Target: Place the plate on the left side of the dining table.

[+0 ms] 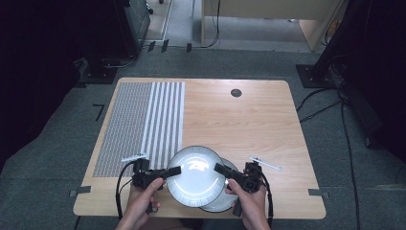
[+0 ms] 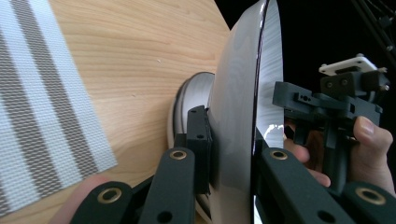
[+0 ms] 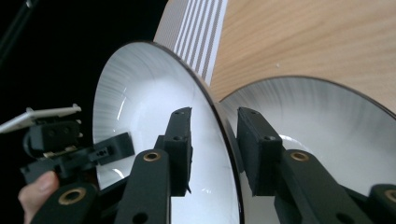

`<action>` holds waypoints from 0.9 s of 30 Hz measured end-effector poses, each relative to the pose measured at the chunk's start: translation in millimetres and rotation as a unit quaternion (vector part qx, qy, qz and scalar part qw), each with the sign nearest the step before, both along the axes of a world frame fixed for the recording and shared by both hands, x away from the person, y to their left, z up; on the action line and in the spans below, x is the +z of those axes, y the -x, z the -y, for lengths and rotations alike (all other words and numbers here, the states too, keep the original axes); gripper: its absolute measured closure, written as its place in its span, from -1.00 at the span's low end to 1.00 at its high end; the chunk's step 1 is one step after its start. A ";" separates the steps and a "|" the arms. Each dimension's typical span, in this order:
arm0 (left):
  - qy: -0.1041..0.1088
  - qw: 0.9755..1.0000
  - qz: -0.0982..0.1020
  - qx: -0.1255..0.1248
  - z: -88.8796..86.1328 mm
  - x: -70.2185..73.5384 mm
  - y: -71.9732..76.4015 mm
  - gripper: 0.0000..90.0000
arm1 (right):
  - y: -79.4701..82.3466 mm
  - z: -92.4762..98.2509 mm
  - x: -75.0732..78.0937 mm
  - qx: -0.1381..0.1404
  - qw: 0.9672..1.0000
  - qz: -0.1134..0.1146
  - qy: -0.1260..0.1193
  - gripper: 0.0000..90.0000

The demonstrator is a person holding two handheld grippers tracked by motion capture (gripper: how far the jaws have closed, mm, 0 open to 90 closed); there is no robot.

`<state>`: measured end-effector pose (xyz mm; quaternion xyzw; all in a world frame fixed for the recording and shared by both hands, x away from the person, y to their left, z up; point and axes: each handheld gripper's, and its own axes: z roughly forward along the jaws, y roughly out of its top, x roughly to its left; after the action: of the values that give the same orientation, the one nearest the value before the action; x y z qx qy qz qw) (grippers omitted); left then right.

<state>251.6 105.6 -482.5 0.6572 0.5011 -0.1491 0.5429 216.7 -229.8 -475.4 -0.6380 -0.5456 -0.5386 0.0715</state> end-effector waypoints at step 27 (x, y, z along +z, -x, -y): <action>0.017 0.997 -0.017 0.080 -74.1 15.8 -29.7 0.80 | -64.2 -92.7 25.7 0.077 0.971 0.124 0.188 -0.28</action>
<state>281.3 179.7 -466.6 0.6031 0.5587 -0.1252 0.5554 280.9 -137.1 -449.7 -0.5243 -0.6895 -0.4938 -0.0762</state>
